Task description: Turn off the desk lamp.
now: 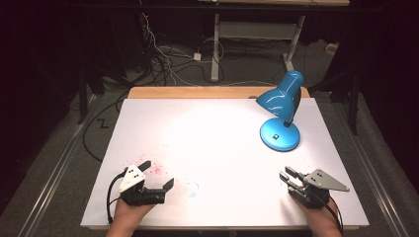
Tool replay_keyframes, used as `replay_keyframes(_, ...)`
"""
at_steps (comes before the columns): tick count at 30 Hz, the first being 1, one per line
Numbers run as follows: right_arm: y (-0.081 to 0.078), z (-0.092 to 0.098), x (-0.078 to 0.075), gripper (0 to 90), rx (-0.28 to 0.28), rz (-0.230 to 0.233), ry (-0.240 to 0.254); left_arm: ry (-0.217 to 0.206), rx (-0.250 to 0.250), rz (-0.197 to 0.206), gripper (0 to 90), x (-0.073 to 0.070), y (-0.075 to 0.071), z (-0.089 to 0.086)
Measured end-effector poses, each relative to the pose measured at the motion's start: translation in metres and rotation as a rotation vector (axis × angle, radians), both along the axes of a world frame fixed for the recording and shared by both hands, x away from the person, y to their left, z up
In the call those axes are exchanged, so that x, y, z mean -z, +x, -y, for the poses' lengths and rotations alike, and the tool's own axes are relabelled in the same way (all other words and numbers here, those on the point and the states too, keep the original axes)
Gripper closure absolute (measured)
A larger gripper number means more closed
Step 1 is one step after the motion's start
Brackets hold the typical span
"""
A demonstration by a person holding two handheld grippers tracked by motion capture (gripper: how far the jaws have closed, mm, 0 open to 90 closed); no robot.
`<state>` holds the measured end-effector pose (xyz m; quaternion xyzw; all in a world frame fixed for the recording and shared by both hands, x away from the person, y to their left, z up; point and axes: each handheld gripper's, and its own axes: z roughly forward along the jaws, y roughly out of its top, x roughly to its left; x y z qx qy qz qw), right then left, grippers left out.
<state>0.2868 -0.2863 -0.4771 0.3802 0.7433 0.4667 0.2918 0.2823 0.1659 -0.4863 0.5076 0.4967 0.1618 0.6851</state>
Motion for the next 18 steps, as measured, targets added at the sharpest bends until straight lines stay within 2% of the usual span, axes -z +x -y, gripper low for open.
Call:
replay_keyframes(1, 0.0000, 0.0004, -0.0006, 76.9, 0.002, -0.005, 0.004, 0.000, 0.000, -0.001, 0.0, 0.0001, 0.0001, 0.0000)
replay_keyframes(4, 0.0001, 0.0007, -0.0012, 80.2, -0.001, -0.008, 0.010, 0.001, 0.001, -0.001, 0.0, 0.0002, 0.0001, 0.0001)
replay_keyframes(8, 0.0005, 0.0007, -0.0022, 90.0, -0.009, -0.012, 0.012, 0.001, 0.002, -0.001, 0.0, 0.0003, 0.0001, 0.0002)
replay_keyframes(18, 0.0011, 0.0027, -0.0035, 90.0, 0.006, -0.013, 0.003, 0.004, 0.011, -0.007, 0.0, 0.0016, 0.0002, -0.0001)
